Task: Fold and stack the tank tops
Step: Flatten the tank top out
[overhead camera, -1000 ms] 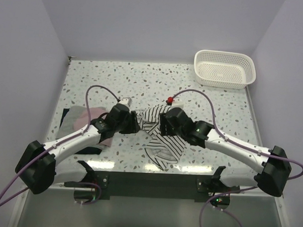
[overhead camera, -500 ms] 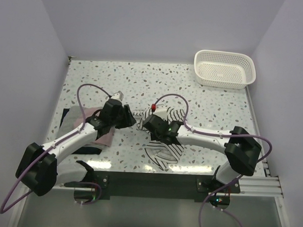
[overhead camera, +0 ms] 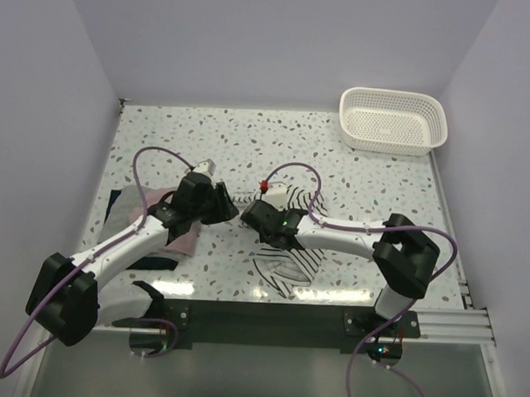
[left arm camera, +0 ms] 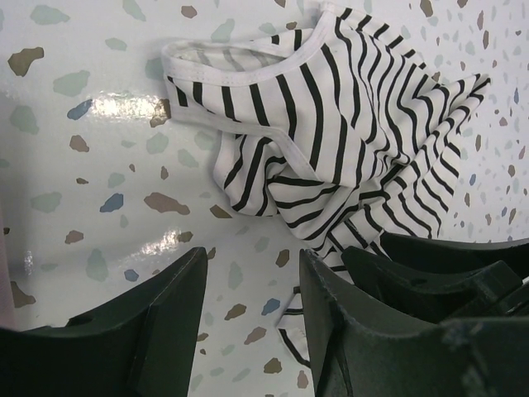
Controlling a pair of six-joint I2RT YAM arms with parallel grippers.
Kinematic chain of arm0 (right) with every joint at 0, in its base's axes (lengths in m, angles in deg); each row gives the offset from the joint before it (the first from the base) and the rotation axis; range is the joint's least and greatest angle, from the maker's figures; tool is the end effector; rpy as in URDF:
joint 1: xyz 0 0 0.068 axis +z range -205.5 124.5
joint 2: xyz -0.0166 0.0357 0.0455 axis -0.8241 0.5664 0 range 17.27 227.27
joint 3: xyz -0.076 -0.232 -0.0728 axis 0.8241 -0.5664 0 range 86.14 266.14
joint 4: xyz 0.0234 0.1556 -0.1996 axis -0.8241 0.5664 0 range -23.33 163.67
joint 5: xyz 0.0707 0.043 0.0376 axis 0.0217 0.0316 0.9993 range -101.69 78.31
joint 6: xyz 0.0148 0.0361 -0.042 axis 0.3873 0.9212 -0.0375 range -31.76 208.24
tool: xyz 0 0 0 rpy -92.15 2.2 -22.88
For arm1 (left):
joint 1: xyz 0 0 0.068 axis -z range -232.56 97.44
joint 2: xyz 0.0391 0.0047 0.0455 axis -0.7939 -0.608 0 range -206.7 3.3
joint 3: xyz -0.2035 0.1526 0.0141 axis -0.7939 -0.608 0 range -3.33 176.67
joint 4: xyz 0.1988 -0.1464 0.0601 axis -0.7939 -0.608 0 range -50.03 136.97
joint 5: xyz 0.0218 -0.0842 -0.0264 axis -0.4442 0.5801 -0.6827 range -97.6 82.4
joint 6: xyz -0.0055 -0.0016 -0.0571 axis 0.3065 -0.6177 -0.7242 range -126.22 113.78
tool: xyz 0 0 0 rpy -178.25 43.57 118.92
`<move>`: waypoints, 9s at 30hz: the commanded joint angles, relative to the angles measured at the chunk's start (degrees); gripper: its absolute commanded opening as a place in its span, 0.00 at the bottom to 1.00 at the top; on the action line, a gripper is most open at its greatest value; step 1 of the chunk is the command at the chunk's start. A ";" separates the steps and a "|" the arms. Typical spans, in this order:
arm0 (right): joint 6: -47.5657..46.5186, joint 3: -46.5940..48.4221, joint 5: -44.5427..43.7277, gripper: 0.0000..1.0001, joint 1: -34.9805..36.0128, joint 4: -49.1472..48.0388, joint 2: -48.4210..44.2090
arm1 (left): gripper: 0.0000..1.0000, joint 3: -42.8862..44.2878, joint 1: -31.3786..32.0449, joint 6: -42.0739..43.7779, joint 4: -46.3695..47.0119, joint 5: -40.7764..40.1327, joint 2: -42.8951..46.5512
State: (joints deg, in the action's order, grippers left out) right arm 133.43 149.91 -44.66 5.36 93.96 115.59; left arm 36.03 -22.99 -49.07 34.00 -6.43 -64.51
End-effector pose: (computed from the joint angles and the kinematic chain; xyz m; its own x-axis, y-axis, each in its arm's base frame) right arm 0.1828 0.2827 0.1759 -0.7336 -0.0937 -0.6731 -0.1238 0.9923 -0.0033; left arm 0.2174 -0.1242 0.2045 -0.7664 -0.3470 -0.5406 -0.0198 0.8540 -0.5199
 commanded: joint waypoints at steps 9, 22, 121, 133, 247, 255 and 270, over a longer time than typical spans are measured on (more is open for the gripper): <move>2.27 1.53 -4.64 0.44 -0.30 0.93 1.61 | 0.52 0.72 -0.47 0.40 1.90 1.64 1.45; 1.74 2.06 -6.14 0.00 -2.06 1.97 -0.32 | 0.52 -1.47 -0.47 0.14 3.92 4.63 1.28; -12.67 -12.26 -3.50 0.00 -43.63 4.71 -22.12 | 0.44 10.21 3.13 -5.93 19.04 8.76 -25.60; -12.49 -14.55 1.94 0.00 -52.77 -0.30 -19.31 | 0.40 18.92 4.19 -7.86 17.02 10.52 -36.77; -8.63 29.77 32.88 0.00 -57.35 0.07 -47.44 | 0.00 67.71 -4.51 5.67 -13.85 -1.08 0.84; -6.52 22.54 42.64 0.00 -57.35 -19.00 -29.55 | 0.00 62.50 -10.22 8.49 0.29 4.44 -12.32; -5.29 41.65 45.27 0.00 -57.35 -20.34 -11.22 | 0.00 83.03 -17.17 9.45 2.76 15.88 -27.92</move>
State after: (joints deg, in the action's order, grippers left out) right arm 128.12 193.60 -1.39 -51.82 76.67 107.44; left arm 125.71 -39.63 -41.62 31.00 7.30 -99.16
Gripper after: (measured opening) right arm 0.015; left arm 0.021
